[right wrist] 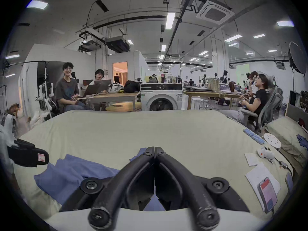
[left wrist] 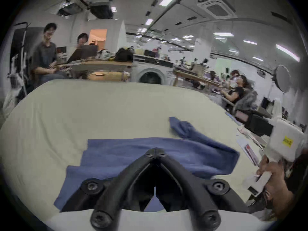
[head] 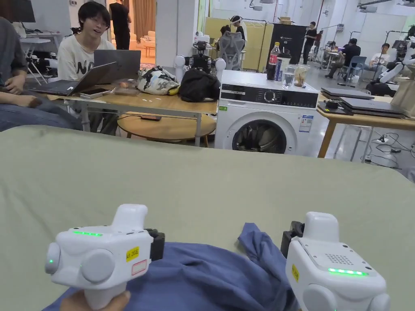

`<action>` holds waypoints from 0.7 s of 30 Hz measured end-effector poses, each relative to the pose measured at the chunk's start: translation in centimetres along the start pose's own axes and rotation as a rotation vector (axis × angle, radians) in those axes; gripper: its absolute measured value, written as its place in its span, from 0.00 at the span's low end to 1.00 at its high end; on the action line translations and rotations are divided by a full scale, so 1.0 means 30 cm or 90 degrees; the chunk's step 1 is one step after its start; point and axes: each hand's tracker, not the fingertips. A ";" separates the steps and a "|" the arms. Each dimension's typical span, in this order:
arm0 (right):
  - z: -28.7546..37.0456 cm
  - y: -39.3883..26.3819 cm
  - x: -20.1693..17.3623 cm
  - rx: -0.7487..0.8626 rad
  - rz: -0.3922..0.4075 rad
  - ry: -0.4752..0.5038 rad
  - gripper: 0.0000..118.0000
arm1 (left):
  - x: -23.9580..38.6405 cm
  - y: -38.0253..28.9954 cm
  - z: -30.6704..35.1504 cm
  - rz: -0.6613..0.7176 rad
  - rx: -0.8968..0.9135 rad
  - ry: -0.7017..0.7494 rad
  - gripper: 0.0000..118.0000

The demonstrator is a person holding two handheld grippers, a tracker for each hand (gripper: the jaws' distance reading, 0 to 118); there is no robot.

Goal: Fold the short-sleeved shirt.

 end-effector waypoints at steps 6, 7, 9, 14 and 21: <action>-0.057 -0.012 -0.008 -0.025 0.013 0.010 0.00 | -0.260 0.142 -0.126 0.064 -0.054 0.047 0.00; -0.064 -0.013 -0.007 -0.030 0.016 0.012 0.00 | -0.290 0.169 -0.159 0.066 -0.065 0.046 0.00; -0.074 -0.017 -0.006 -0.036 0.019 0.012 0.00 | -0.346 0.213 -0.232 0.078 -0.107 0.056 0.00; -0.099 -0.028 0.014 -0.054 0.022 0.009 0.00 | -0.425 0.249 -0.425 0.120 -0.204 0.067 0.36; -0.113 -0.061 0.072 -0.086 0.032 -0.006 0.00 | -0.391 0.122 -0.626 0.013 -0.304 0.116 0.49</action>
